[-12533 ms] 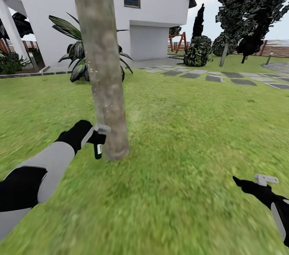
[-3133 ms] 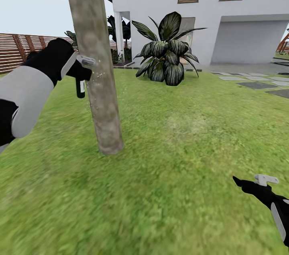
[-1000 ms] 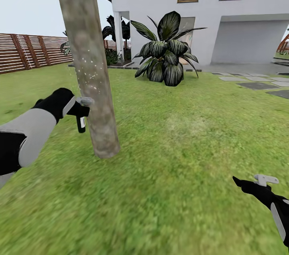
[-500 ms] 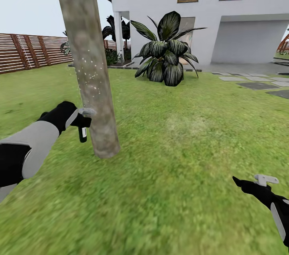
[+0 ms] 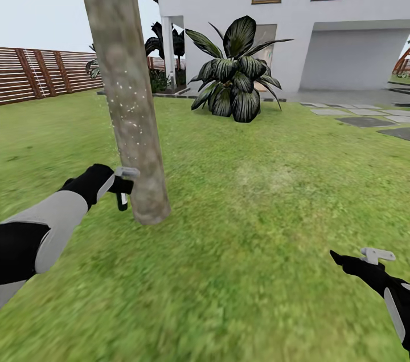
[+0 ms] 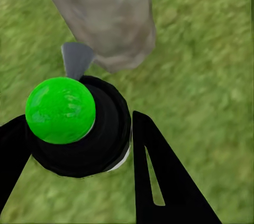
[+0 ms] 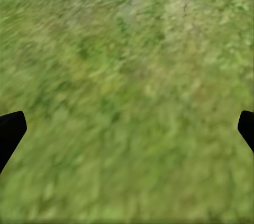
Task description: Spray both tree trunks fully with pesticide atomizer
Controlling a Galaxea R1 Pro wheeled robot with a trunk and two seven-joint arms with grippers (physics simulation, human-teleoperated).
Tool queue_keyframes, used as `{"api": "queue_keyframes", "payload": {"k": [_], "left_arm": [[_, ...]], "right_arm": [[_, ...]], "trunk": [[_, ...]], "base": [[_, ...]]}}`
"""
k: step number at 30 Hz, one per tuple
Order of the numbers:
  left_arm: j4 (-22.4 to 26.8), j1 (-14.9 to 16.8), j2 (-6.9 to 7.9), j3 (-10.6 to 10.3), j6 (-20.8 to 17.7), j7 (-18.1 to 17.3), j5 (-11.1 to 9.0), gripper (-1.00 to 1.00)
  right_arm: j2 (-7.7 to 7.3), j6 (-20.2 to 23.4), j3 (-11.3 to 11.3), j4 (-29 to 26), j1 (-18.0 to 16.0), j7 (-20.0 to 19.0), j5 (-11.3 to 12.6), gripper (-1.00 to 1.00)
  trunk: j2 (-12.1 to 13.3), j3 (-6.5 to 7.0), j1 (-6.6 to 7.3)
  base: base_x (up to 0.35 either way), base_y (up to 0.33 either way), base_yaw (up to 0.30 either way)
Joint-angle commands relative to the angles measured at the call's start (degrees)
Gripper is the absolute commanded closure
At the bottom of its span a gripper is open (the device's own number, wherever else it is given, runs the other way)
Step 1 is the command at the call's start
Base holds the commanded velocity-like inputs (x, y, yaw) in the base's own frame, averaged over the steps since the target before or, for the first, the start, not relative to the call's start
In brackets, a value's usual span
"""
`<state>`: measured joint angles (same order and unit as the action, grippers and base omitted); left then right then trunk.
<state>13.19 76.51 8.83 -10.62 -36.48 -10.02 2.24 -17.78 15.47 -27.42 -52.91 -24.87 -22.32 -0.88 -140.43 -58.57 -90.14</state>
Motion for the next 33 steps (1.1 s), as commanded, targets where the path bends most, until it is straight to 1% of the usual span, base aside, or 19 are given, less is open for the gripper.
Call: {"api": "queue_keyframes", "payload": {"k": [1,2,4,5,6,12,14,15,16,18,21,22,23,25,30,33], "left_arm": [[0.0,-0.02,-0.02,-0.01,0.2,0.0,-0.41,1.0],[-0.01,-0.03,-0.03,-0.01,0.29,0.0,-0.98,1.0],[-0.01,-0.08,-0.04,-0.01,0.56,0.0,-2.89,1.0],[-0.01,-0.11,0.0,-0.01,0.75,0.0,-4.22,1.0],[-0.04,-0.27,-0.02,-0.01,0.83,0.0,-4.82,1.0],[-0.09,-2.12,-0.04,-0.01,0.96,0.09,-5.29,1.0],[-0.06,-3.78,-0.04,-0.01,0.98,0.09,-5.31,1.0],[0.0,-5.13,-0.04,-0.01,1.1,0.07,-5.35,1.0],[0.0,-5.5,-0.08,-0.01,1.32,0.05,-5.52,1.0],[-0.01,-6.85,-0.51,-0.01,2.6,0.0,-7.19,1.0],[-0.01,-9.9,-0.87,-0.01,4.9,-0.14,-11.26,1.0],[0.02,-11.01,-0.91,-0.01,6.07,-0.16,-12.3,1.0],[0.05,-11.66,-1.16,-0.01,6.97,-0.12,-12.93,1.0],[0.07,-12.12,-1.36,-0.01,7.64,-0.11,-13.37,1.0],[0.1,-12.33,-1.6,-0.04,7.97,-0.09,-13.56,1.0],[0.09,-12.34,-2.43,-0.08,7.95,-0.08,-13.58,1.0]], "right_arm": [[0.01,0.0,0.0,0.0,0.02,0.0,0.0,-1.0],[0.02,0.0,0.0,0.0,0.03,0.0,0.0,-1.0],[-0.01,-0.01,0.0,0.0,0.01,0.01,0.0,-1.0],[0.0,0.0,0.0,0.0,0.0,0.01,0.0,-1.0],[0.0,0.0,0.0,0.0,0.01,0.0,0.0,-1.0],[-0.05,0.0,0.0,0.0,0.04,0.0,0.0,-1.0],[-0.06,0.0,0.0,0.0,0.01,0.0,0.0,-1.0],[-0.06,0.0,-0.02,0.0,0.01,0.0,0.0,-1.0],[-0.06,0.0,-0.04,0.0,0.01,-0.03,0.0,-1.0],[-0.07,0.0,-0.04,0.0,0.01,-0.04,0.0,-1.0],[-0.06,0.0,-0.01,-0.07,0.01,0.04,-0.08,-1.0],[-0.06,0.0,0.0,-0.08,0.02,0.06,-0.08,-1.0],[-0.06,0.0,0.0,-0.08,0.03,0.07,-0.08,-1.0],[-0.06,0.0,0.0,-0.09,0.05,0.04,-0.09,-1.0],[-0.06,0.0,0.0,-0.08,0.01,0.08,-0.09,-1.0],[-0.06,0.0,-0.07,-0.08,0.0,0.09,-0.09,-1.0]], "trunk": [[0.0,0.0,0.0],[0.0,0.0,0.0],[0.0,0.0,0.0],[0.0,0.0,0.0],[0.0,0.0,0.0],[0.0,0.0,0.0],[0.0,0.0,0.0],[0.0,0.0,0.0],[0.0,0.0,0.0],[0.0,0.0,0.0],[0.0,0.0,0.0],[0.0,0.0,0.0],[0.0,0.0,0.0],[0.0,0.0,0.0],[0.0,0.0,0.0],[0.0,0.0,0.0]], "base": [[0.0,0.0,0.0],[0.0,0.0,0.0],[0.0,0.0,0.0],[0.0,0.0,0.0],[0.0,0.0,0.0],[0.0,0.0,0.0],[0.0,0.0,0.0],[0.0,0.0,0.021],[0.0,0.0,0.063],[0.0,0.0,0.154],[0.0,0.0,0.238],[0.0,0.0,0.267],[0.0,0.0,0.271],[0.0,0.0,0.272],[0.0,0.0,0.148],[0.085,-0.104,0.016]]}}
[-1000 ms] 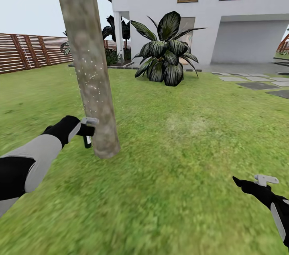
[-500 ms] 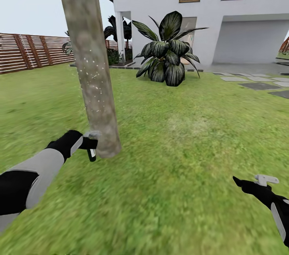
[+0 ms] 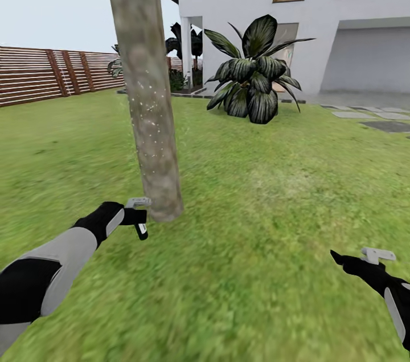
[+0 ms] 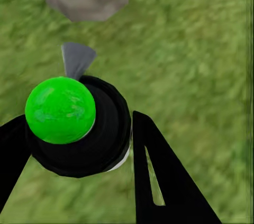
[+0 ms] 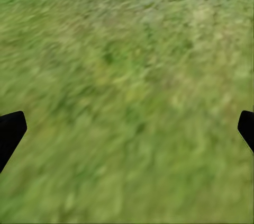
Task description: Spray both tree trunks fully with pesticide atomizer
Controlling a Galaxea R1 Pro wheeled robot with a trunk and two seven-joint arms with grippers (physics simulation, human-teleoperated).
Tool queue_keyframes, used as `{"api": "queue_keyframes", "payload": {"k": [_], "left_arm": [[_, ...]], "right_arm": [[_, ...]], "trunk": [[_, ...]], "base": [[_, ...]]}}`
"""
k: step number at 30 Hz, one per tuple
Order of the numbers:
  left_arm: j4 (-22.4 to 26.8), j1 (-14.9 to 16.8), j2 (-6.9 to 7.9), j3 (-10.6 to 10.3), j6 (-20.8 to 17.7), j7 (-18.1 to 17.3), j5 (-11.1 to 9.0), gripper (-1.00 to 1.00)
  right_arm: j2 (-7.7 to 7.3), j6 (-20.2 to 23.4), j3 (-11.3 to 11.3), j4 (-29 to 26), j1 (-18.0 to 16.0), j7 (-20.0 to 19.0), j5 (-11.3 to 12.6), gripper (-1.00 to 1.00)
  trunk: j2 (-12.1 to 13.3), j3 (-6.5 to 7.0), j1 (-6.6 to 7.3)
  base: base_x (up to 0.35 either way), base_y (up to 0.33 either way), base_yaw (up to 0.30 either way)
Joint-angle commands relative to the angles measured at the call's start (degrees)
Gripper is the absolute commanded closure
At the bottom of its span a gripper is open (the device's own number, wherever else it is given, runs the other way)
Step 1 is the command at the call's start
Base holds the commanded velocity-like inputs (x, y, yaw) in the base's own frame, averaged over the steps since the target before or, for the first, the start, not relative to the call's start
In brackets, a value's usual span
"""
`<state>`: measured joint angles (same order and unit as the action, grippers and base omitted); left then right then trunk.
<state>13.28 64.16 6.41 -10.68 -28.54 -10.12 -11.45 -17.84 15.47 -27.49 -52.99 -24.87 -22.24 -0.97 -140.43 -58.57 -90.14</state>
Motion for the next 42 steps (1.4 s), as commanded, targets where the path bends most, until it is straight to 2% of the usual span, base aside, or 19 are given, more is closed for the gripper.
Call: {"api": "queue_keyframes", "payload": {"k": [1,5,15,22,32,42], "left_arm": [[0.0,0.0,-0.27,-0.03,0.0,0.01,0.12,1.0],[-0.01,0.0,-0.88,-0.04,-0.05,0.03,0.12,1.0],[-0.01,0.0,-1.22,-0.12,-0.19,0.07,0.12,1.0],[-0.01,0.0,-3.15,-0.06,-0.11,0.1,0.17,1.0],[-0.01,0.0,-3.33,-0.04,-0.11,0.1,0.2,1.0],[-0.01,0.0,-3.36,-0.04,-0.11,0.1,0.14,1.0]], "right_arm": [[0.0,0.0,-0.01,0.01,0.0,0.0,0.0,-1.0],[0.0,0.0,-0.01,-0.01,0.0,0.0,0.0,-1.0],[0.0,0.0,0.04,0.01,0.03,0.0,0.0,-1.0],[0.0,0.0,0.07,0.03,0.03,0.0,0.0,-1.0],[0.0,0.0,0.07,0.0,0.02,0.02,0.0,-1.0],[0.01,0.0,0.08,-0.07,0.02,0.01,-0.01,-1.0]], "trunk": [[0.0,0.0,0.0],[0.0,0.0,0.0],[0.0,0.0,0.0],[0.0,0.0,0.0],[0.0,0.0,0.0],[0.0,0.0,0.0]], "base": [[0.144,-0.223,0.005],[0.08,-0.282,0.071],[-0.034,-0.311,0.245],[-0.038,-0.308,0.255],[0.046,-0.334,0.243],[0.14,-0.338,0.016]]}}
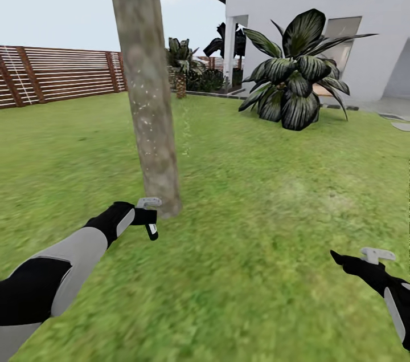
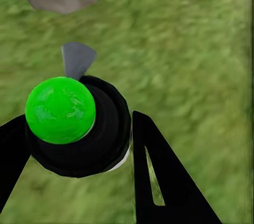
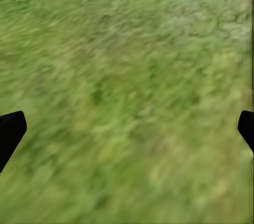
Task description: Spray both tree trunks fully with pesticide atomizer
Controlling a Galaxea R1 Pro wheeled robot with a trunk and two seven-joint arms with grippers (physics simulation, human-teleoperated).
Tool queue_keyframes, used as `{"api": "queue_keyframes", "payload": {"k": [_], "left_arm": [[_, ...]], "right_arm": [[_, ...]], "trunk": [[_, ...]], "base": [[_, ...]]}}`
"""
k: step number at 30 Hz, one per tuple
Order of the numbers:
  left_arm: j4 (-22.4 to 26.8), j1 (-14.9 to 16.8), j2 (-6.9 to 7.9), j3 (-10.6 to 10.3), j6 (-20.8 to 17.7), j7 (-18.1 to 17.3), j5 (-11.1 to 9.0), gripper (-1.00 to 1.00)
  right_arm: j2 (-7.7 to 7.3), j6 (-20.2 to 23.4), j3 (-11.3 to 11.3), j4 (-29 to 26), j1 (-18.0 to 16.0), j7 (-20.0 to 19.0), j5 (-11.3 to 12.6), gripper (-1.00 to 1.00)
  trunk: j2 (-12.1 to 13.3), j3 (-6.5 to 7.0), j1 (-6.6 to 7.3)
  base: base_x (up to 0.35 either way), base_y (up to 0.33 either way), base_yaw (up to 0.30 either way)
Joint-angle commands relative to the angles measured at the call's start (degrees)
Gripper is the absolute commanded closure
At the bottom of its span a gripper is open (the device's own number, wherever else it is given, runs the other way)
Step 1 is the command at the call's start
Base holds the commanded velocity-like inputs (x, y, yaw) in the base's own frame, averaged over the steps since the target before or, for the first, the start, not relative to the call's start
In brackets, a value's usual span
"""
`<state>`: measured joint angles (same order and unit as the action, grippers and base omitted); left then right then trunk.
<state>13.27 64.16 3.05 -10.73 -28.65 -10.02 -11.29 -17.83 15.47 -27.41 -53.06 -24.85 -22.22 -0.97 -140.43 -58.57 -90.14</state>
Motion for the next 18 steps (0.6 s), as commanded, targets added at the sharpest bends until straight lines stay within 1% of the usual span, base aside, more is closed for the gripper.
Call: {"api": "queue_keyframes", "payload": {"k": [1,3,5,9,18], "left_arm": [[0.01,0.0,-0.01,0.01,0.0,0.0,-0.04,1.0],[0.01,0.0,-0.04,0.01,0.0,0.0,-0.04,1.0],[0.01,0.0,-0.07,0.01,0.0,0.0,-0.04,1.0],[0.01,0.0,-0.27,-0.01,0.0,0.0,-0.04,1.0],[0.01,0.0,-0.32,0.0,0.0,0.0,-0.04,1.0]], "right_arm": [[-0.01,0.0,-0.06,-0.02,-0.02,-0.06,0.03,-1.0],[-0.01,0.0,-0.09,-0.03,0.01,-0.04,0.03,-1.0],[-0.01,0.0,-0.1,-0.03,-0.02,0.0,0.01,-1.0],[-0.01,0.0,-0.09,-0.03,-0.02,0.05,0.01,-1.0],[-0.01,0.0,-0.02,-0.03,-0.02,0.07,0.01,-1.0]], "trunk": [[0.0,0.0,0.0],[0.0,0.0,0.0],[0.0,0.0,0.0],[0.0,0.0,0.0],[0.0,0.0,0.0]], "base": [[0.156,-0.332,0.0],[0.135,-0.332,0.049],[0.104,-0.333,0.208],[0.049,-0.337,0.266],[0.003,-0.338,0.278]]}}
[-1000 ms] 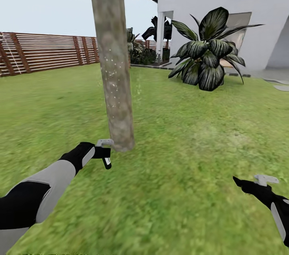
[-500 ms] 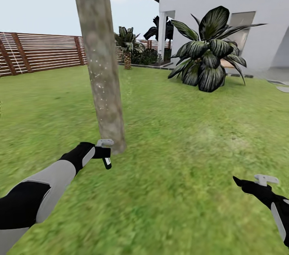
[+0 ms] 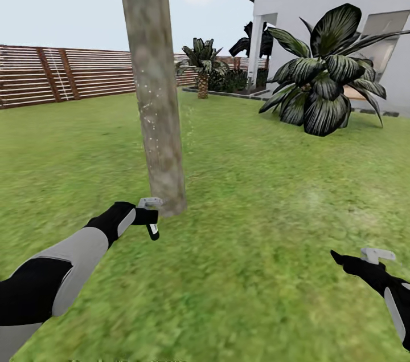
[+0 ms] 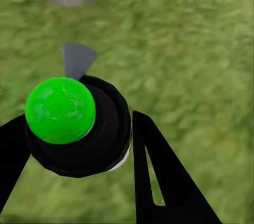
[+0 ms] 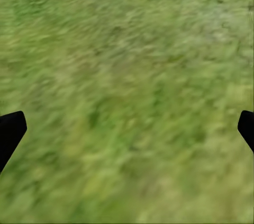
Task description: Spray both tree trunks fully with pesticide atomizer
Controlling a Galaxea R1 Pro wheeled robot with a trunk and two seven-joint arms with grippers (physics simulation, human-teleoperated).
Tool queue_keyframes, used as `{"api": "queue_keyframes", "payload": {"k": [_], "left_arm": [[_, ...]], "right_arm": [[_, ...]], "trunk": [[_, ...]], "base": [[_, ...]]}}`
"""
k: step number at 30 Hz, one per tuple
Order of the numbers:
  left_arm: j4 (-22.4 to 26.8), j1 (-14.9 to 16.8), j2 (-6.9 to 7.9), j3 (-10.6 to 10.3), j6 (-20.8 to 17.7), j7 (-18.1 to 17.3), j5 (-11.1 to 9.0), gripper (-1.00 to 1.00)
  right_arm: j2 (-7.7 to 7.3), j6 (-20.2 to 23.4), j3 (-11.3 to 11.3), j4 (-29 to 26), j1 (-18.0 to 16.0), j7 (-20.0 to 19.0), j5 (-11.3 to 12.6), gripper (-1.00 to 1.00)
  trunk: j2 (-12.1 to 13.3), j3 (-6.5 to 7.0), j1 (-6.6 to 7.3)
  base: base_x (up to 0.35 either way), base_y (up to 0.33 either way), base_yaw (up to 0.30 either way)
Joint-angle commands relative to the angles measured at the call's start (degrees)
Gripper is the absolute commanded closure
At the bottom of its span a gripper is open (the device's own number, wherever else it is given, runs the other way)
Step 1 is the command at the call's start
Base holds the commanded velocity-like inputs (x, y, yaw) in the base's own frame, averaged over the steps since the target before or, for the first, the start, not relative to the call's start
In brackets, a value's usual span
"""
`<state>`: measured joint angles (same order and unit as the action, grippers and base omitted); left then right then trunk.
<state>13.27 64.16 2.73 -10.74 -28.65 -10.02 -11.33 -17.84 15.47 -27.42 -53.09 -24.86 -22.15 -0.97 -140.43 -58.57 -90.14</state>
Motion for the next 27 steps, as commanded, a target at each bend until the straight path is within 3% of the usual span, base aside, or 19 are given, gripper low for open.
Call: {"api": "queue_keyframes", "payload": {"k": [1,9,17,22,23,27], "left_arm": [[0.01,0.0,0.0,0.01,0.0,0.0,-0.01,1.0],[0.29,-0.56,0.05,0.07,-0.2,0.0,0.12,1.0],[4.51,-0.61,0.08,-0.02,-1.79,0.19,0.39,1.0],[6.93,-0.53,0.45,0.02,-8.54,0.46,0.65,1.0],[7.58,-0.53,0.52,-0.02,-9.09,0.66,1.31,1.0],[8.25,-0.53,0.6,0.02,-10.7,1.1,7.6,1.0]], "right_arm": [[0.0,0.0,0.0,0.0,-0.01,0.02,0.0,-1.0],[0.06,0.0,-0.04,0.09,0.02,0.02,0.03,-1.0],[0.0,0.0,-0.17,-0.03,-0.01,-0.22,0.42,-1.0],[0.0,0.0,-0.17,0.04,0.0,-0.25,0.46,-1.0],[0.0,0.0,-0.17,0.06,-0.01,-0.26,0.49,-1.0],[0.0,0.0,-0.17,0.09,-0.01,-0.26,0.21,-1.0]], "trunk": [[0.0,0.0,0.0],[0.0,0.0,0.0],[0.0,0.0,0.0],[0.0,0.0,0.0],[0.0,0.0,0.0],[0.0,0.0,0.0]], "base": [[0.0,-0.338,0.278],[0.004,-0.338,0.277],[0.046,-0.133,0.048],[0.174,-0.144,0.001],[0.239,-0.208,0.0],[0.244,-0.215,0.0]]}}
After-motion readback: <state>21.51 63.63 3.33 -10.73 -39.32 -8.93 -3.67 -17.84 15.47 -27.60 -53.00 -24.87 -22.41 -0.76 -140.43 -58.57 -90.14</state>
